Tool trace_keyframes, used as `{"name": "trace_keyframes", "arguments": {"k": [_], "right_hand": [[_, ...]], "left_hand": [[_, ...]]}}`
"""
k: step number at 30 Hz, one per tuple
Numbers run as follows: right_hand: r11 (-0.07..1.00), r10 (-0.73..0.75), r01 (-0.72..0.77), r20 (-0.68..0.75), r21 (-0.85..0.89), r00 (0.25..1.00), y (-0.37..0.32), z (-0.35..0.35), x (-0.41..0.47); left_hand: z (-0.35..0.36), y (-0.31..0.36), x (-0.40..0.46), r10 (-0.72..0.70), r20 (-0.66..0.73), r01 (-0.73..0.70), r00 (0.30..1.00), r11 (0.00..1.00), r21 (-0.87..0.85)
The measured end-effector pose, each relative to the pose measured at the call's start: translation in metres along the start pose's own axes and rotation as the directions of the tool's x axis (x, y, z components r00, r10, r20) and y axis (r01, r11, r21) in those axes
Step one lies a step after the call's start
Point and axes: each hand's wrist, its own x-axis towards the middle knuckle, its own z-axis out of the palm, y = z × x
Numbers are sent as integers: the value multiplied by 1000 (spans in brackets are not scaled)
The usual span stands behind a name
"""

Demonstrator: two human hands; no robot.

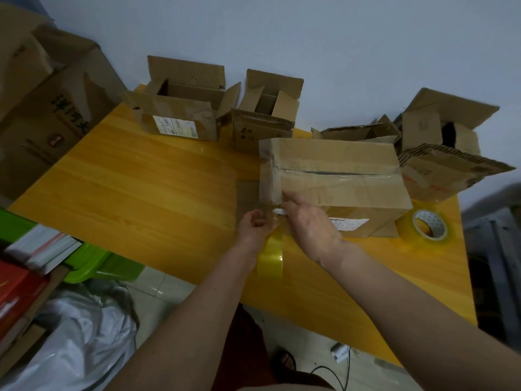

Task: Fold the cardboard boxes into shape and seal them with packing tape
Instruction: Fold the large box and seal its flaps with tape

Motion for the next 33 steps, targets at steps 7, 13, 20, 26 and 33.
{"name": "trace_keyframes", "arguments": {"k": [7, 13, 20, 26, 33], "right_hand": [[993, -22, 27, 40, -116, 999, -2, -3, 3], [995, 62, -62, 5, -80, 998, 24, -8, -11], [974, -123, 147, -140, 175, 982, 21, -16, -14], [960, -170, 170, -16, 223, 985, 11, -5, -3], [865, 173, -25, -251, 501, 952, 27, 1, -30]], "left_hand": [[-1, 5, 2, 19, -2, -19, 1000, 1000, 21], [-8, 5, 1, -10, -23, 11, 1000, 999, 45], [-10, -3, -8, -48, 12, 48, 999, 999, 21], [-21, -4, -16, -57, 40, 56, 998, 998, 10], [-24, -12, -38, -45, 91, 45, 995, 999, 9]]}}
